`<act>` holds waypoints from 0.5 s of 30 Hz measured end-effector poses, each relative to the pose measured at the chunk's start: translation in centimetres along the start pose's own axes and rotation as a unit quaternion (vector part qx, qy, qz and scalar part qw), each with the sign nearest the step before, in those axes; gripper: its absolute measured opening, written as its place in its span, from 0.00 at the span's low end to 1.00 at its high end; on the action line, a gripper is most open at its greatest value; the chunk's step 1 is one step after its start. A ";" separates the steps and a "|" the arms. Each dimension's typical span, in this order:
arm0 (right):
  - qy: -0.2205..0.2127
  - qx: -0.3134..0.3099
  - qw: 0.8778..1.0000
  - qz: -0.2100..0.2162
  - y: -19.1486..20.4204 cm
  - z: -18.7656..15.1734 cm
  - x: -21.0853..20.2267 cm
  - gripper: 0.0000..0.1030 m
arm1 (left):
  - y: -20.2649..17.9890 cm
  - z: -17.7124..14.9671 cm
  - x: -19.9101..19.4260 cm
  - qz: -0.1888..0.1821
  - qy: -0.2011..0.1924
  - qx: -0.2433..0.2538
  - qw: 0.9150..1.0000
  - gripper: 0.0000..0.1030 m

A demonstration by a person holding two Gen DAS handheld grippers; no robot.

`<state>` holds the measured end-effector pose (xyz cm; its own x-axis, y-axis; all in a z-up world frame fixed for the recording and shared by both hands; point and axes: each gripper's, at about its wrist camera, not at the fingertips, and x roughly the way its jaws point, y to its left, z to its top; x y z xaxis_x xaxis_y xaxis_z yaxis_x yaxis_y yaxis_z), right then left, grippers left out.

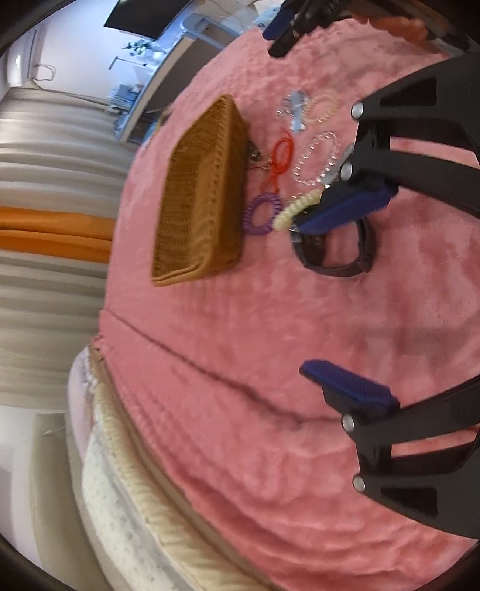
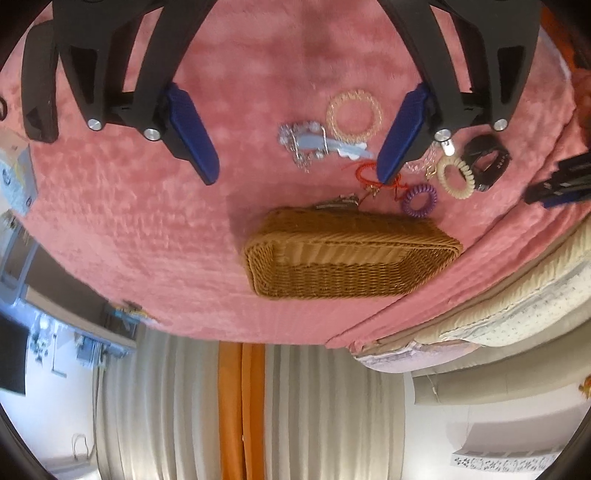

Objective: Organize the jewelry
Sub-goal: 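Grasp the black watch with the left tool while the right tool grasps the clear bead bracelet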

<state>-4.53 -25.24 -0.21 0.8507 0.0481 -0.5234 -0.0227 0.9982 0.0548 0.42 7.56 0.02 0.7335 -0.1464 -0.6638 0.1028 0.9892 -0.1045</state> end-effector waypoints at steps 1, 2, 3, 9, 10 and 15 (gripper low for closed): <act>0.008 0.005 1.000 0.000 -0.5 -0.1 0.0 0.71 | -0.1 -0.1 0.3 -0.001 0.004 -0.001 1.000 0.61; 0.018 0.012 1.000 0.003 -1.0 -0.2 0.2 0.67 | 0.0 -0.3 0.7 -0.006 0.009 -0.004 1.000 0.54; 0.031 0.022 0.999 0.012 -1.5 -0.4 0.4 0.60 | 0.2 -0.5 1.1 -0.012 0.016 -0.008 1.000 0.52; 0.097 0.000 0.994 0.056 0.6 -2.3 2.2 0.39 | 0.5 -1.1 2.7 -0.029 0.041 -0.019 0.999 0.39; 0.104 -0.006 0.993 0.057 1.2 -2.5 2.5 0.36 | 0.4 -1.1 2.9 -0.030 0.044 -0.020 0.998 0.36; 0.146 -0.011 0.988 0.058 3.2 -3.3 4.7 0.29 | 0.6 -1.2 3.4 -0.050 0.057 -0.027 0.997 0.31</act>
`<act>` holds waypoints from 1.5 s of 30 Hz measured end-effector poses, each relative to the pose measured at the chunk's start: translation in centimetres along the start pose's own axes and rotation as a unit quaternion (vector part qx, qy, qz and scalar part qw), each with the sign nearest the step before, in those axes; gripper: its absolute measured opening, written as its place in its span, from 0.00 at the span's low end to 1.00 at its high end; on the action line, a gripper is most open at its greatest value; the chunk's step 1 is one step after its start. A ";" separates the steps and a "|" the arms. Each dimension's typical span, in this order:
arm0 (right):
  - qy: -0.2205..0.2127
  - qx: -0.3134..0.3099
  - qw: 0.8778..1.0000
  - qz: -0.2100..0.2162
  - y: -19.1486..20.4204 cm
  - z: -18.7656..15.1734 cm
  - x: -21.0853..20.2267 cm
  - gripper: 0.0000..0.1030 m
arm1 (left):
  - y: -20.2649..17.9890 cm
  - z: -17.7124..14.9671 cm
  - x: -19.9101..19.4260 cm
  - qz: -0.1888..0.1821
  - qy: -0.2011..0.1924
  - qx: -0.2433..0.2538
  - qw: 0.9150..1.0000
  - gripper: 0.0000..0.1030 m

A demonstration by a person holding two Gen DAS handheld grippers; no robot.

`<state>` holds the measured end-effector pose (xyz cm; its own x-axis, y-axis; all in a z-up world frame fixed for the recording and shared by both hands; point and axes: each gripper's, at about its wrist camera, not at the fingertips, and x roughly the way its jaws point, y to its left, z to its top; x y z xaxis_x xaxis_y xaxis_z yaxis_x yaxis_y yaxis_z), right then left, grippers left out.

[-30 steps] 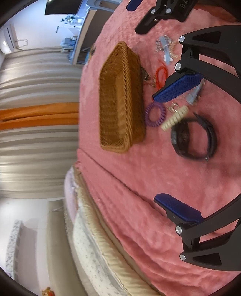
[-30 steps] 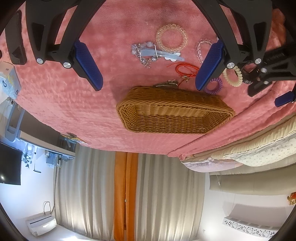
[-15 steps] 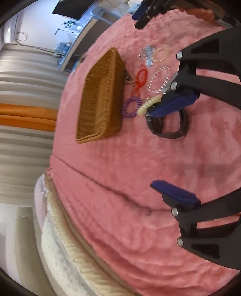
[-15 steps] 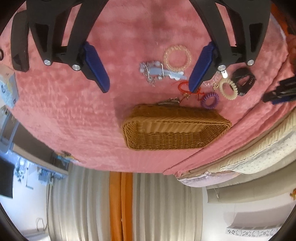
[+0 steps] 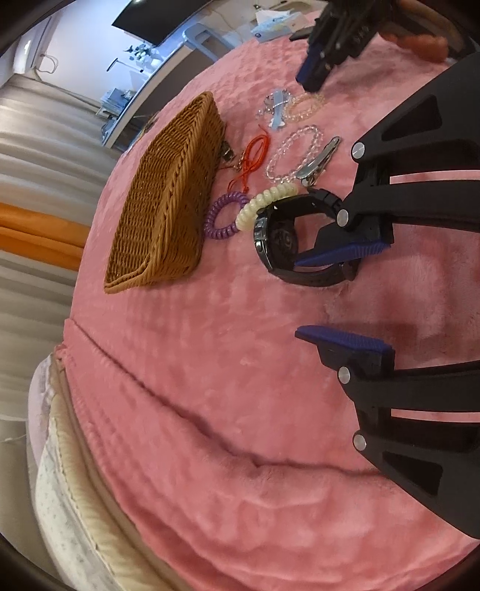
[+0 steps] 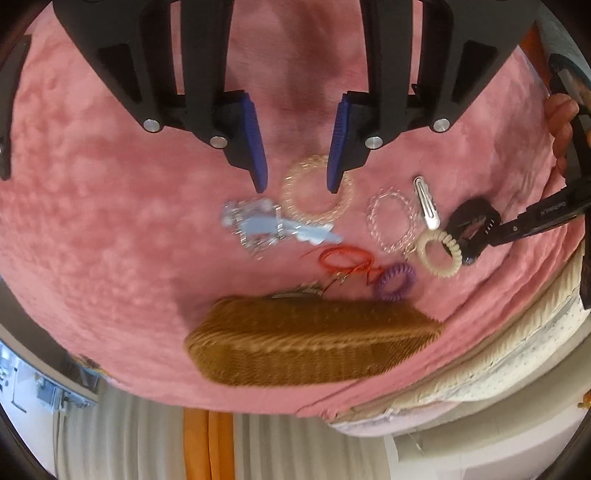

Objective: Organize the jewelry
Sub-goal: 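Grasp the black watch with the left tool while the right tool grasps the clear bead bracelet, then carry watch and bead bracelet into the wicker basket while both tools open to release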

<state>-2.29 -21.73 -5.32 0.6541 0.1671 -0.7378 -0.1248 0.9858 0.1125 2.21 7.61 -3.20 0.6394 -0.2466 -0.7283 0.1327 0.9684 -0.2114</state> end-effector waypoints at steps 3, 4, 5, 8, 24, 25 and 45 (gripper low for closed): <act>0.009 0.017 1.000 0.010 -0.3 0.1 0.6 0.29 | -0.1 0.1 0.4 -0.008 0.010 -0.003 1.000 0.31; 0.011 0.019 1.000 0.009 -0.3 0.3 0.6 0.29 | -0.2 0.3 0.7 -0.012 0.016 -0.006 1.000 0.31; 0.013 0.021 1.000 0.005 -0.3 0.5 0.8 0.29 | -0.3 0.4 1.0 -0.013 0.020 -0.007 1.000 0.31; 0.020 0.018 1.000 -0.007 0.1 1.1 1.7 0.28 | -0.7 0.7 1.9 -0.006 0.035 -0.004 0.999 0.31; -0.028 -0.042 0.999 0.010 2.4 0.8 -0.3 0.08 | -2.0 0.3 1.2 0.006 0.005 0.028 1.000 0.05; -0.030 -0.040 0.999 0.014 2.4 0.9 -0.6 0.08 | -2.2 0.2 0.7 -0.001 -0.004 0.031 1.000 0.05; -0.133 -0.008 0.991 0.010 -0.6 14.5 -3.7 0.08 | -9.3 12.0 -2.8 -0.038 -0.117 0.061 0.991 0.05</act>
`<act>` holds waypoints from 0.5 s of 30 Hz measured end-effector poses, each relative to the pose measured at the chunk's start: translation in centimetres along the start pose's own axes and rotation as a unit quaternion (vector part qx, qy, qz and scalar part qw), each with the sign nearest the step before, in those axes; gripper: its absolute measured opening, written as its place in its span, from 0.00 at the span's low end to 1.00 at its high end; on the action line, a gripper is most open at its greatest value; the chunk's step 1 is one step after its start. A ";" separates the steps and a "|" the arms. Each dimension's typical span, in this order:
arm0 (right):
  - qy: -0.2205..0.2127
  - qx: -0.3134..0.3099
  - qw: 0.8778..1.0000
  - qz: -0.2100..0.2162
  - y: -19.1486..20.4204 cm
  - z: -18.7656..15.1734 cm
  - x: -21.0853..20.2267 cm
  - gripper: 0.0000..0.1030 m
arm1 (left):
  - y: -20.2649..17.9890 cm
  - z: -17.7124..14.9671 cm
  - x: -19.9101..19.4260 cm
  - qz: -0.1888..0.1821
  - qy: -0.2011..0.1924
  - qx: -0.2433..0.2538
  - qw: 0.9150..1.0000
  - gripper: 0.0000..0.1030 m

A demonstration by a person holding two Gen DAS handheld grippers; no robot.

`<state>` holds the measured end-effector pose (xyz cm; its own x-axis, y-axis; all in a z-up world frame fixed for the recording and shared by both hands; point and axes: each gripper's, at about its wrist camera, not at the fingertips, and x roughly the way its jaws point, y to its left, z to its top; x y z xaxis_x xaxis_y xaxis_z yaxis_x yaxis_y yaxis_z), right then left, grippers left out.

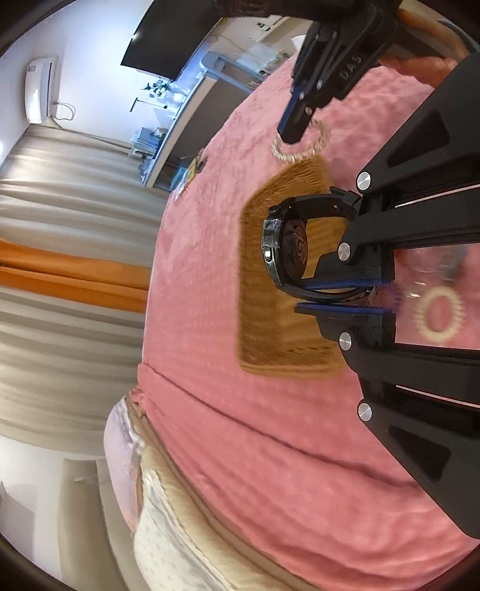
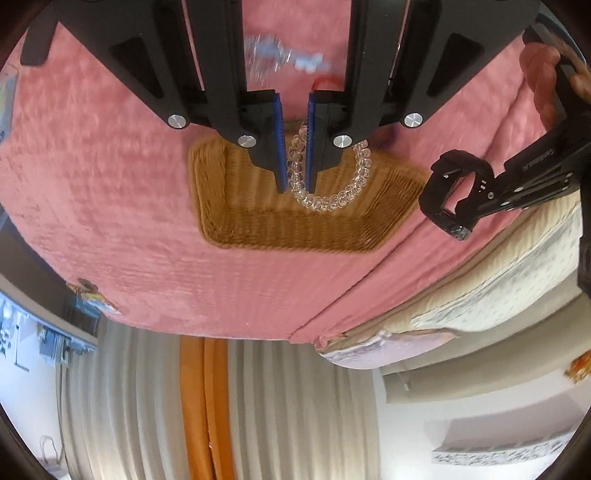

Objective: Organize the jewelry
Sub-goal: 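Carry watch and bead bracelet into the wicker basket while both tools open to release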

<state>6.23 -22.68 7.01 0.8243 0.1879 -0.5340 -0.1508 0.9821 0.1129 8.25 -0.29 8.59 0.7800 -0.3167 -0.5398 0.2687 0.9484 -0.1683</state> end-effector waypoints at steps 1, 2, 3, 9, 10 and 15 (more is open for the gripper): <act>0.006 0.005 1.000 -0.001 -0.5 0.5 1.0 0.08 | 0.0 0.6 0.7 0.001 0.000 0.001 1.000 0.05; 0.015 0.010 1.000 -0.002 -1.0 1.0 2.3 0.08 | -0.2 1.2 1.7 0.004 0.000 0.005 1.000 0.05; 0.025 0.014 1.000 -0.004 -1.3 1.4 3.7 0.08 | -0.3 1.7 2.9 0.013 -0.002 0.009 1.000 0.05; 0.085 0.029 0.996 -0.017 -2.3 1.5 10.4 0.08 | 0.4 2.3 9.0 0.026 0.044 0.002 0.999 0.06; 0.096 0.028 0.995 -0.023 -2.3 1.4 11.3 0.08 | 0.4 2.2 10.2 0.031 0.056 0.002 0.998 0.06; 0.143 0.031 0.989 -0.029 -2.3 0.5 14.0 0.08 | 1.4 1.2 13.2 0.033 0.099 -0.001 0.995 0.07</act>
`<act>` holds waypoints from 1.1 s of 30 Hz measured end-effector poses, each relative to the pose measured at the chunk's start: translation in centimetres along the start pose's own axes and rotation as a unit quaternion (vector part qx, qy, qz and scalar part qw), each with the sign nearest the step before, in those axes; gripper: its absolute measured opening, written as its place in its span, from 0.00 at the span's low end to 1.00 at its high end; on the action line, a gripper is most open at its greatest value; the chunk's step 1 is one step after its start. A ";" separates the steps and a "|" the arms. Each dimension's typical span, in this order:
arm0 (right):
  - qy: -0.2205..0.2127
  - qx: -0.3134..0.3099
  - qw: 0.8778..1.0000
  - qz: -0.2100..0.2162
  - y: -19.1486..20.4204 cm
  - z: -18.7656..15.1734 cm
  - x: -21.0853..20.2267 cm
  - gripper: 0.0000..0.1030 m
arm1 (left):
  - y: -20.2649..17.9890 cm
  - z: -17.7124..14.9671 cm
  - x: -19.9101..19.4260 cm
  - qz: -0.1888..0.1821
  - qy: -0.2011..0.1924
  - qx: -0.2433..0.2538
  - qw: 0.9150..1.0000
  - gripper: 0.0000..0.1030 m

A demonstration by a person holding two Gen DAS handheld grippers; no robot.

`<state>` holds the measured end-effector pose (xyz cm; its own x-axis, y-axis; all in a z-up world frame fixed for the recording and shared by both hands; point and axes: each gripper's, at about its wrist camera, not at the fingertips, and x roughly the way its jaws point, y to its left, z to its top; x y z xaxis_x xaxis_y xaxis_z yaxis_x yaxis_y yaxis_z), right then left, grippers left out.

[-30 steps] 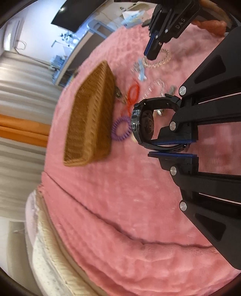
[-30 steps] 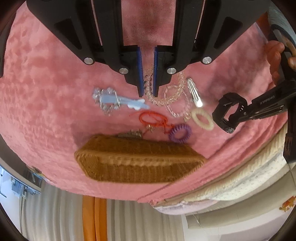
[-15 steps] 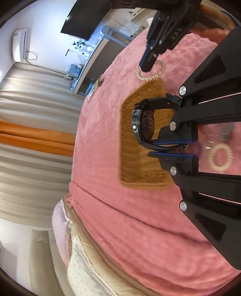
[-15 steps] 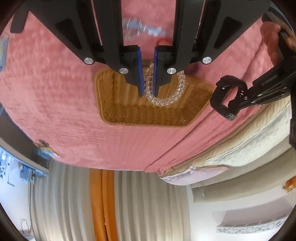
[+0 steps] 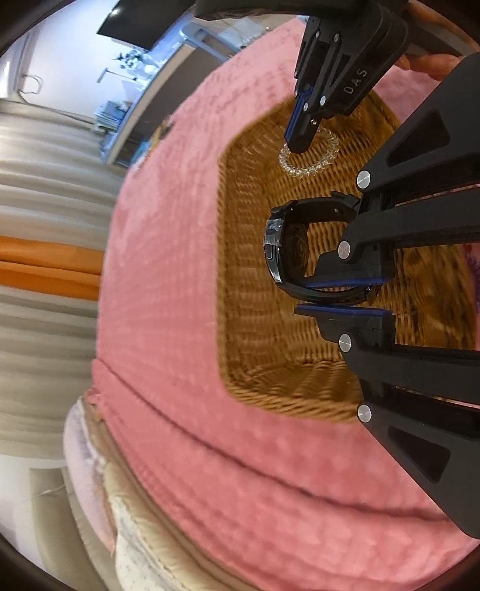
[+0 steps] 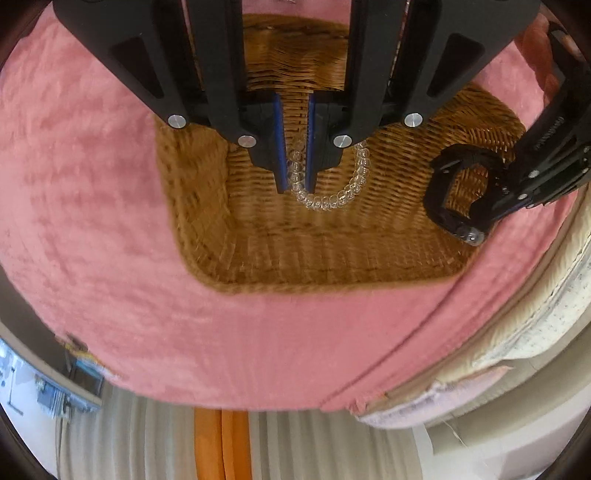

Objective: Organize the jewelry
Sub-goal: 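Carry watch and bead bracelet into the wicker basket while both tools open to release, then grasp the cream coil hair tie with the left tool while the right tool grasps the crystal bracelet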

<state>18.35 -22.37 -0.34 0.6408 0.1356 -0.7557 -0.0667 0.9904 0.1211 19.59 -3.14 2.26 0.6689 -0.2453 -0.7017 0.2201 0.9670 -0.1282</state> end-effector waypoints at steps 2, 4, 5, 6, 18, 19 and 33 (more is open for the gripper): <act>0.004 -0.004 1.000 -0.001 0.2 -0.2 0.3 0.08 | 0.1 -0.2 0.6 -0.001 0.010 0.001 1.000 0.09; 0.007 -0.002 1.000 0.002 0.2 -0.3 0.4 0.08 | 0.0 -0.4 0.8 -0.003 0.015 0.004 1.000 0.12; 0.010 0.001 1.000 0.005 0.1 -0.5 0.4 0.08 | -0.1 -0.5 0.7 -0.004 0.017 0.007 1.000 0.17; 0.010 0.002 1.000 0.007 0.1 -0.5 0.2 0.09 | -0.1 -0.6 0.6 -0.005 0.017 0.007 1.000 0.17; -0.057 0.003 0.997 0.052 -0.1 -3.2 -8.1 0.59 | 0.1 -1.9 -9.0 -0.062 -0.058 0.013 0.996 0.69; -0.065 0.001 0.996 0.052 -0.1 -3.7 -9.0 0.59 | 0.2 -2.4 -10.7 -0.064 -0.074 0.014 0.995 0.73; -0.089 -0.033 0.994 0.057 2.9 -12.6 -13.1 0.59 | 2.8 -10.6 -16.9 -0.048 -0.105 -0.020 0.993 0.74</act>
<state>0.12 -20.91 1.78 0.7509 0.2455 -0.6131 -0.1933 0.9694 0.1515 1.34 4.49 6.34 0.7802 -0.3414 -0.5242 0.2650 0.9394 -0.2175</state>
